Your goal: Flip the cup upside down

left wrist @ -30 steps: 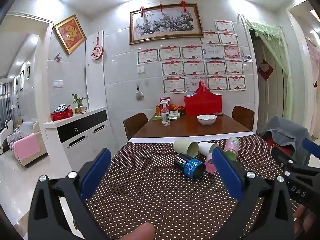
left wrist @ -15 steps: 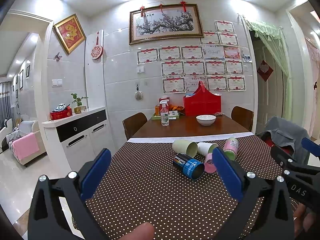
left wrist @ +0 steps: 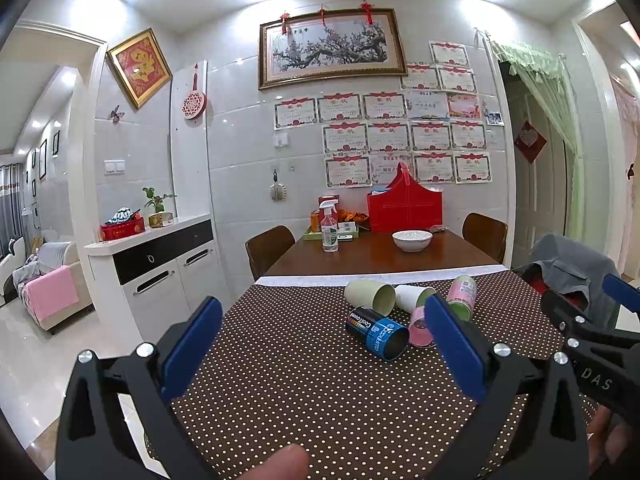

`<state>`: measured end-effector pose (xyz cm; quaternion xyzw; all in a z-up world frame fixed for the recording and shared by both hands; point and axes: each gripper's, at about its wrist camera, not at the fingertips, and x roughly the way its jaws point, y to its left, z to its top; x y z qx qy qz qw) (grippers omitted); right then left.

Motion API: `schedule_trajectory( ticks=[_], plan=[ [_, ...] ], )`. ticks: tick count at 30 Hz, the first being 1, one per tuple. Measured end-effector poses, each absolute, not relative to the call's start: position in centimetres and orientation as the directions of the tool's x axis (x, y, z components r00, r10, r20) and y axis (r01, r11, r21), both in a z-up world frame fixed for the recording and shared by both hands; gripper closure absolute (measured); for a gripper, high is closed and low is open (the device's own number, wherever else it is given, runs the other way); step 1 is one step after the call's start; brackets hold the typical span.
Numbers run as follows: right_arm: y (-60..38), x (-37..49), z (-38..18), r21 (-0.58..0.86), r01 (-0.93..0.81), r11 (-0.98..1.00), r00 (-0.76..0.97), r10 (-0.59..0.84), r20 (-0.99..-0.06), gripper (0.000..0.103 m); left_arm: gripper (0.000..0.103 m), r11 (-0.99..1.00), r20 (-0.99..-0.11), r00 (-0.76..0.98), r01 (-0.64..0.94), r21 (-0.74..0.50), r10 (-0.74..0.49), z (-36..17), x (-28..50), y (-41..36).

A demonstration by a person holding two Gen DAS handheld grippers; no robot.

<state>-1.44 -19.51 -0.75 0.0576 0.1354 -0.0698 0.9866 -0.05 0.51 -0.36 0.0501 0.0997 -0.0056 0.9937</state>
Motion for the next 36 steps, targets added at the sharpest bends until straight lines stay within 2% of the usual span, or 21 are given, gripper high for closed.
schedule_trajectory(
  ticks=[36],
  plan=[
    [-19.5,-1.4,-0.5,0.094,0.152,0.984,0.954,-0.122,-0.274,0.006,0.004,0.994,-0.214,0.977,0.04,0.106,-0.016,-0.9,0.3,-1.1]
  ],
)
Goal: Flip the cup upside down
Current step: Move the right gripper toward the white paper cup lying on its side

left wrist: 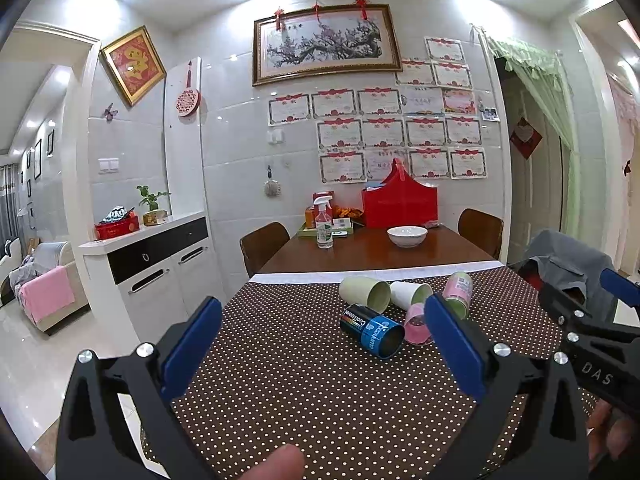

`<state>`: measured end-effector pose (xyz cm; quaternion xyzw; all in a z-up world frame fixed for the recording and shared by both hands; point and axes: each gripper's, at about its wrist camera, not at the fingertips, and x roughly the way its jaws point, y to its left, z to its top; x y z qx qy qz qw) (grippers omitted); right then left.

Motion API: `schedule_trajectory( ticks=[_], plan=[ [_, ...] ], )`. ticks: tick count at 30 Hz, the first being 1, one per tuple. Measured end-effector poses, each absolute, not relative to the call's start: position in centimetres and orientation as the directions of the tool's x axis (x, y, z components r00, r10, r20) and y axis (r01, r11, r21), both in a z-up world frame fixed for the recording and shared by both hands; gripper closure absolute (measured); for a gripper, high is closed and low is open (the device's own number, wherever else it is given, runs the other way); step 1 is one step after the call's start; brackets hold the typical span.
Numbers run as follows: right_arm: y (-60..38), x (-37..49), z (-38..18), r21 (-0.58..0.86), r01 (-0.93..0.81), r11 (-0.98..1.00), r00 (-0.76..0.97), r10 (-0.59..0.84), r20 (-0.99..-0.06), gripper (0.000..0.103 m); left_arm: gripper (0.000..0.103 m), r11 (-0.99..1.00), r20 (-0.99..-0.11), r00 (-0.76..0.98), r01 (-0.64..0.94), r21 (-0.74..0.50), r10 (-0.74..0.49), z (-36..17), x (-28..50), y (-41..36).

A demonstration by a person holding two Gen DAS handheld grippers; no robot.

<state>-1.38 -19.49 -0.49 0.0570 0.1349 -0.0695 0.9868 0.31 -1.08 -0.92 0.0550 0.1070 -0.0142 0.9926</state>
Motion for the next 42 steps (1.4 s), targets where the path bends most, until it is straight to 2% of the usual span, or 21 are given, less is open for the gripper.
schedule_trajectory(
  ticks=[7,12,21,31,36,42],
  plan=[
    [-20.4,0.7,-1.2,0.092,0.138,0.986,0.946,-0.104,-0.306,0.006,0.004,0.992,-0.255,0.966,0.063,0.112,-0.032,-1.4,2.5,-1.8],
    [-22.5,3.9,-2.1,0.081,0.145,0.986,0.933,-0.11,-0.342,0.006,0.004,0.985,-0.329,0.943,0.107,0.138,-0.056,-2.2,6.6,-3.1],
    [-27.4,11.1,-4.7,0.093,0.161,0.983,0.879,-0.1,-0.466,0.006,0.004,0.97,-0.489,0.869,0.183,0.163,-0.082,-3.0,16.8,-6.0],
    [-30.6,16.6,-7.3,0.121,0.187,0.975,0.823,-0.088,-0.561,0.006,0.004,0.971,-0.657,0.75,0.209,0.118,-0.081,-4.5,28.9,-7.6],
    [-31.6,19.7,-8.3,0.123,0.183,0.975,0.794,-0.073,-0.603,0.006,0.004,0.971,-0.7,0.712,0.207,0.122,-0.064,-5.4,33.1,-8.6],
    [-33.2,22.6,-8.9,0.124,0.193,0.973,0.771,-0.071,-0.633,0.006,0.004,0.952,-0.792,0.601,0.293,0.088,-0.112,-7.0,37.7,-13.2]
  ],
)
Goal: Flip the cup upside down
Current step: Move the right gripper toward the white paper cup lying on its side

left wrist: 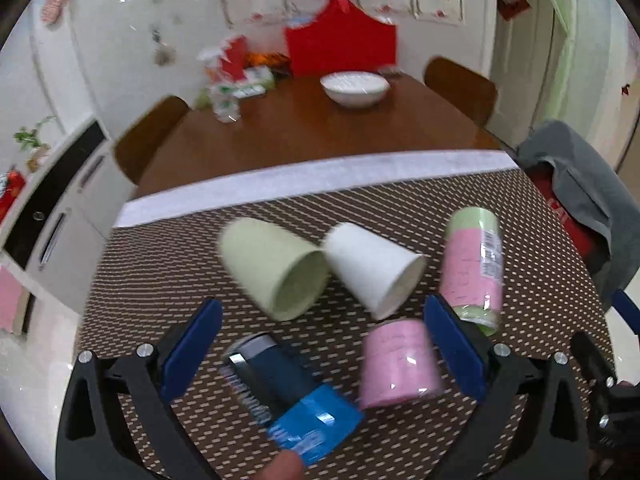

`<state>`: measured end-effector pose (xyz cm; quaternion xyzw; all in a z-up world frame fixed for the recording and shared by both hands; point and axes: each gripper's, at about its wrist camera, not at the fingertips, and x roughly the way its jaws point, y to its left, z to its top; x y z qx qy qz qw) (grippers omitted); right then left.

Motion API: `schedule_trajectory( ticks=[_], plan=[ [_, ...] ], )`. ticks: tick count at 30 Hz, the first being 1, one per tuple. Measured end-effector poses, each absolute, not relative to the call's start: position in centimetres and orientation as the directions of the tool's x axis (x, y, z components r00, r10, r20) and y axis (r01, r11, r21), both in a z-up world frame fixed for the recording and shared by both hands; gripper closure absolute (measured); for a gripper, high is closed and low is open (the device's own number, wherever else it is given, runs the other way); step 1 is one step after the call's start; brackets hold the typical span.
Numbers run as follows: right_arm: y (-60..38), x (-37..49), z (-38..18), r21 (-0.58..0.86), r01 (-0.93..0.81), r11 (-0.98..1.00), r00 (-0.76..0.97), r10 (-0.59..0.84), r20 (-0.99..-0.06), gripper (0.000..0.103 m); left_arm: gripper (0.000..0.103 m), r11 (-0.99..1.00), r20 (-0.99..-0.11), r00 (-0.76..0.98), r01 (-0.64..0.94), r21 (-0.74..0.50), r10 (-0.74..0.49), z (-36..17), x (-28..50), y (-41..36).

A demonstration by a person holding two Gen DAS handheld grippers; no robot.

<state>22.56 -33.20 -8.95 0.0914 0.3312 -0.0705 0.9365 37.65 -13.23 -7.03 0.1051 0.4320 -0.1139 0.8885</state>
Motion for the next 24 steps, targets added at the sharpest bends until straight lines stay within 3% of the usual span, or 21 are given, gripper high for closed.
schedule_trajectory(
  ticks=[10,24],
  plan=[
    [-36.8,25.1,-10.2,0.184,0.199,0.962,0.764,-0.035,-0.644,0.006,0.004,0.987,-0.932,0.34,0.137,-0.083,-0.126,-12.6,45.0,-16.0],
    [-38.7,26.9,-12.1,0.227,0.182,0.957,0.747,0.016,-0.665,0.006,0.004,0.994,-0.95,0.301,0.098,-0.052,-0.08,-16.4,47.8,-18.3]
  ],
)
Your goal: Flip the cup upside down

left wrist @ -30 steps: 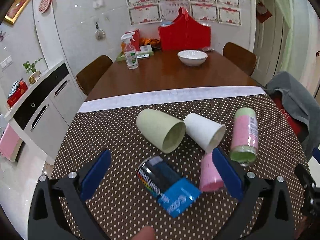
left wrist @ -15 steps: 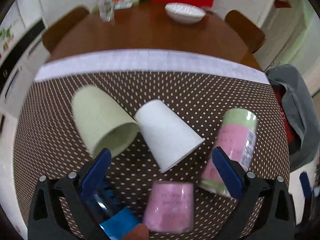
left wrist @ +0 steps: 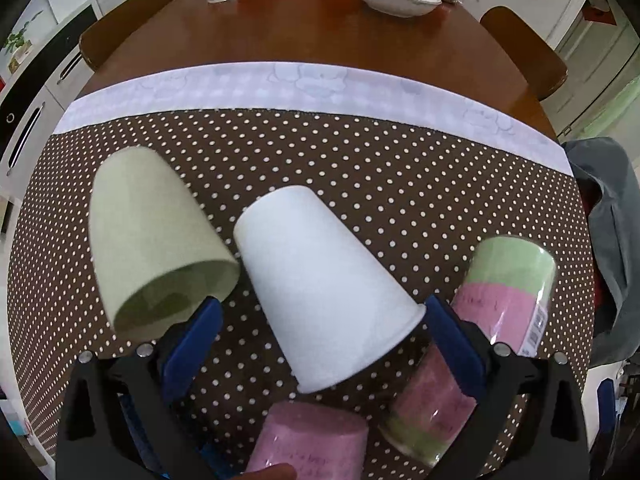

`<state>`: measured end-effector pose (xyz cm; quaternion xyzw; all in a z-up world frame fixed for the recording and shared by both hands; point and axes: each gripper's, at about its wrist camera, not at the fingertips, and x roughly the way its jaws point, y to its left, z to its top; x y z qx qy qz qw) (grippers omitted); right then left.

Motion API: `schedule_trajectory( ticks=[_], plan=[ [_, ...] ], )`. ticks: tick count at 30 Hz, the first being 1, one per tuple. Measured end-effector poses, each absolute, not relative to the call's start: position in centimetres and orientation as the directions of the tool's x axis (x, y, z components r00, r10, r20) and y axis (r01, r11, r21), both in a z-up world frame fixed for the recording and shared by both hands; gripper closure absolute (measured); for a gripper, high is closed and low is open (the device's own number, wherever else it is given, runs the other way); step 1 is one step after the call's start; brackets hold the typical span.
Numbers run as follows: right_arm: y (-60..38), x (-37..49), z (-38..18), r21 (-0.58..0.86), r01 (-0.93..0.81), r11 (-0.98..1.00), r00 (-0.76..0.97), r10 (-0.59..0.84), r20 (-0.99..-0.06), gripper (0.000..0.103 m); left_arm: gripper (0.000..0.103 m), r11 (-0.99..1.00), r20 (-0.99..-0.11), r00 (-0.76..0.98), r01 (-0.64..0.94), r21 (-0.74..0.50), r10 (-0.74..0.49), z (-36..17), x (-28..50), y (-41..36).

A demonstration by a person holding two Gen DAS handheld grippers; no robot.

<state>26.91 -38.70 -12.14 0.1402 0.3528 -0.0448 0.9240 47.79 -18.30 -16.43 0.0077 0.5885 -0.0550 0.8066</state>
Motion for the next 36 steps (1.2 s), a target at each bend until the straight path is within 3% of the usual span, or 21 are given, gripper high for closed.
schedule_trajectory(
  ticks=[10,19,23,30,36],
  plan=[
    [-39.4,28.1,-13.3,0.232,0.181,0.956,0.725,0.03,-0.688,0.006,0.004,0.988,-0.94,0.311,0.108,-0.11,-0.138,-14.4,48.0,-19.3],
    [-39.8,29.0,-13.5,0.243,0.173,0.955,0.722,0.045,-0.691,0.006,0.005,0.998,-0.959,0.278,0.008,-0.064,-0.063,-16.9,51.1,-18.5],
    [-40.0,28.9,-13.7,0.251,0.184,0.95,0.719,0.044,-0.694,0.006,0.033,0.998,-0.952,0.304,0.064,-0.016,-0.034,-16.8,51.0,-19.3],
    [-39.9,27.8,-13.5,0.25,0.194,0.949,0.724,0.033,-0.689,0.006,0.039,0.99,-0.954,0.291,0.139,-0.032,-0.072,-16.5,50.1,-19.0],
    [-39.4,26.6,-13.0,0.251,0.201,0.947,0.73,0.026,-0.683,0.006,0.033,0.976,-0.97,0.244,0.213,0.044,-0.009,-17.7,47.2,-18.9]
  ],
)
